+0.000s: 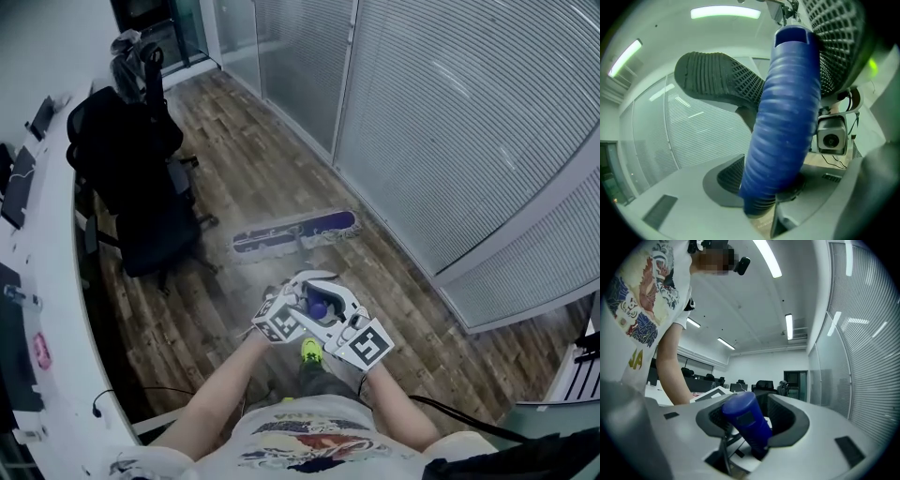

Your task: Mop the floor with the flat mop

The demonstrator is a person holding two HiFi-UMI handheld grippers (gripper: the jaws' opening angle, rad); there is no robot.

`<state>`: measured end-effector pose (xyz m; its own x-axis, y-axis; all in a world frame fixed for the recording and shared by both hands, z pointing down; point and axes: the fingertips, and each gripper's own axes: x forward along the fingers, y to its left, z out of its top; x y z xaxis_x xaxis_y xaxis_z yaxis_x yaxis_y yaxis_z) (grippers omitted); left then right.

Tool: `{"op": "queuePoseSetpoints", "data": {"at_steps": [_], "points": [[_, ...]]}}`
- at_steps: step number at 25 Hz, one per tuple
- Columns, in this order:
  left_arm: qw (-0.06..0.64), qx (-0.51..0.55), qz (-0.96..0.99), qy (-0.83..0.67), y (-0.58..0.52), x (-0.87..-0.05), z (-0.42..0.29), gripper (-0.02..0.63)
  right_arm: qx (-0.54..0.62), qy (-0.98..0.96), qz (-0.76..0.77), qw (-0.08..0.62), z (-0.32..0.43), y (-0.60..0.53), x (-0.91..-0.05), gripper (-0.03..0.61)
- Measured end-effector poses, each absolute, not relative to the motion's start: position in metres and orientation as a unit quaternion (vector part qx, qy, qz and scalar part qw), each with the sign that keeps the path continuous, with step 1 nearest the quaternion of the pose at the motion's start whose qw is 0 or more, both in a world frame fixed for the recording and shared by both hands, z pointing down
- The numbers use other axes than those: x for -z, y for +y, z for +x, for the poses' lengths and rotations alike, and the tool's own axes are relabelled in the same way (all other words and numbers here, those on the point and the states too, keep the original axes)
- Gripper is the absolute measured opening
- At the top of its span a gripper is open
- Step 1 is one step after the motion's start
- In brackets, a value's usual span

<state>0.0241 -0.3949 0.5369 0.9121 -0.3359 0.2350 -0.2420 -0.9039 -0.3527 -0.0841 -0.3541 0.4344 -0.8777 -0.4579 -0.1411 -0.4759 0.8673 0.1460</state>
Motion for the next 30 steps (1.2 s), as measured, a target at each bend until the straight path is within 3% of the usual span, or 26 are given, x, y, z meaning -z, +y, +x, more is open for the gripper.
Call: {"op": "queuePoseSetpoints", "data": {"at_steps": [14,24,30], "points": [[0.164,0.153,-0.965,0.137,-0.130,-0.557,-0.036,0.098,-0.046,0.970,-0.235,0.031,-0.148,-0.092,-0.453,0.212],[0.153,0.147,-0.964,0.158,-0.018,-0.552,-0.024,0.098,-0.054,0.973,-0.219,0.037,-0.135,0.024,-0.447,0.212],[0.168,0.154,-0.961,0.159,0.078,-0.553,0.018,0.097,-0.059,0.971,-0.222,0.061,-0.092,0.119,-0.441,0.210]]}}
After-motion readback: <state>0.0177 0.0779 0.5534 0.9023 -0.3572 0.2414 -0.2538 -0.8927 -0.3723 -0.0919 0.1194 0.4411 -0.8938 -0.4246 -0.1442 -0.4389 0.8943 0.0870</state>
